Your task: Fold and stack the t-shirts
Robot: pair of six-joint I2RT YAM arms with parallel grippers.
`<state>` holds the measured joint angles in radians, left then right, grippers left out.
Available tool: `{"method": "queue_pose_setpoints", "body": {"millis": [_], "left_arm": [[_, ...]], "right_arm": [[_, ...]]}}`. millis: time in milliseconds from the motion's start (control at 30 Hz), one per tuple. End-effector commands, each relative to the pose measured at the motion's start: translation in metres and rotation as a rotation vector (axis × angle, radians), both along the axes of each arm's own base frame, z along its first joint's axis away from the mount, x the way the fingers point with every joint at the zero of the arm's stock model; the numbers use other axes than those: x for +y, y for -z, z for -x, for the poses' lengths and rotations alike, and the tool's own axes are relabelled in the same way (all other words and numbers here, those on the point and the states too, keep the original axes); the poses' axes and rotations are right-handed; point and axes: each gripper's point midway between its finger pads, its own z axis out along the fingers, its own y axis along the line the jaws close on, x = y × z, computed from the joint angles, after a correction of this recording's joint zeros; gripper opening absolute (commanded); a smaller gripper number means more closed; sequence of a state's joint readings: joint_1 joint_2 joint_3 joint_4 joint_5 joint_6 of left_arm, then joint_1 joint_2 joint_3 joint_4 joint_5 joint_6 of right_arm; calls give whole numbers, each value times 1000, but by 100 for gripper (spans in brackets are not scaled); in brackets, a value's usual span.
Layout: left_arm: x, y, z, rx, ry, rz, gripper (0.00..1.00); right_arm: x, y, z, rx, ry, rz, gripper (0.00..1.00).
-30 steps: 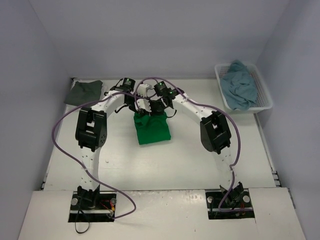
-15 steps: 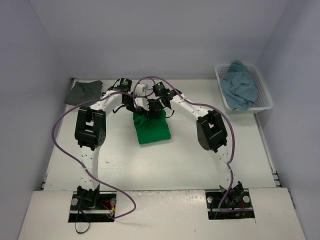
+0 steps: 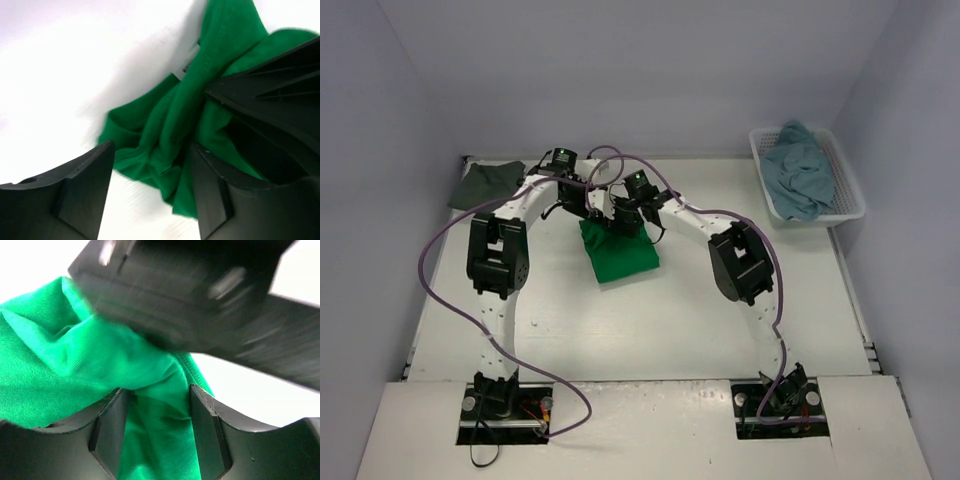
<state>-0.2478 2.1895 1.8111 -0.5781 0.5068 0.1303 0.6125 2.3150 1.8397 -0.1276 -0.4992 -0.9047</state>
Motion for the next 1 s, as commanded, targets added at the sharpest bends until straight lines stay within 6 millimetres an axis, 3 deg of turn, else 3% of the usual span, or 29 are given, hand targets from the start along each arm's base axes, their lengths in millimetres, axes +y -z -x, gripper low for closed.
{"method": "queue_pose_setpoints", "body": {"millis": [0,167,267,367,533,700,900,967], "left_arm": [[13,-116,-27,-269,-4,33,58],[59,-166,-40,-354,-105,31,65],[69,-181,-36,-371,-118,48,65],[62,-194,-20,-372,-102,92,65],[55,-181,3,-315,-86,125,65],[48,-185,19,-307,-60,152,64],[19,-173,48,-258,33,185,60],[12,-168,55,-258,47,192,59]], "right_arm": [[2,-36,-19,-78,111,-73,48],[-6,-28,-6,-44,134,-56,48],[-7,-38,-10,-72,164,-75,49],[-11,-42,-11,-77,210,-87,49],[-16,-66,-15,-109,294,-145,50],[-28,-95,-21,-170,390,-209,53],[-42,-128,-28,-225,482,-275,54],[-45,-129,-25,-228,495,-278,53]]}}
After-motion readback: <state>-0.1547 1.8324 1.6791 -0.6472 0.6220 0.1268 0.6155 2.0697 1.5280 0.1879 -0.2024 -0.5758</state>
